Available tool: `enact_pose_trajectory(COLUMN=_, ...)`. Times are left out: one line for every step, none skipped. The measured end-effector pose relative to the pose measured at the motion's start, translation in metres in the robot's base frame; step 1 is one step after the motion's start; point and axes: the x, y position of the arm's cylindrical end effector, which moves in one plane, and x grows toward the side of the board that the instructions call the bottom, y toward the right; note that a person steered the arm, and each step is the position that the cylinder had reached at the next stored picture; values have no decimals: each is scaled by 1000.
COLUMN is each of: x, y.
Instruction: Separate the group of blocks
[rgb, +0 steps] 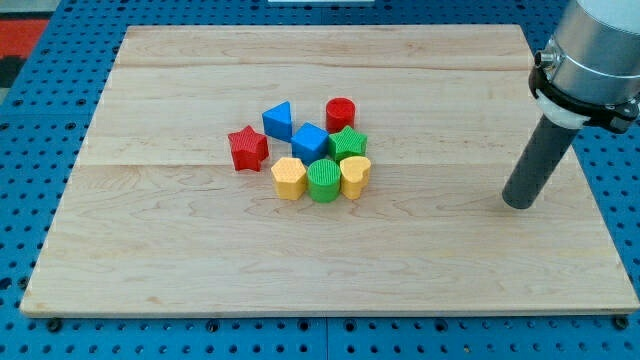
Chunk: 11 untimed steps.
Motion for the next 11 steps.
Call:
enact_pose_trajectory(x=0, y=0)
enact_pose_trajectory(x=2, y=9)
enact_pose_trajectory(x=4, y=9)
enact_pose_trajectory(x=34, y=-11)
enact_pose_trajectory(x=43, y=-100)
enact_pose_trajectory(x=24, y=-196)
enact_pose_trajectory(x=-11, y=-254)
enact_pose_trajectory(x=-64, y=-235)
enact_pose_trajectory(x=-88, y=-222)
enact_pose_trajectory(x=-95, y=-168)
enact_pose_trajectory(x=-107, y=-129)
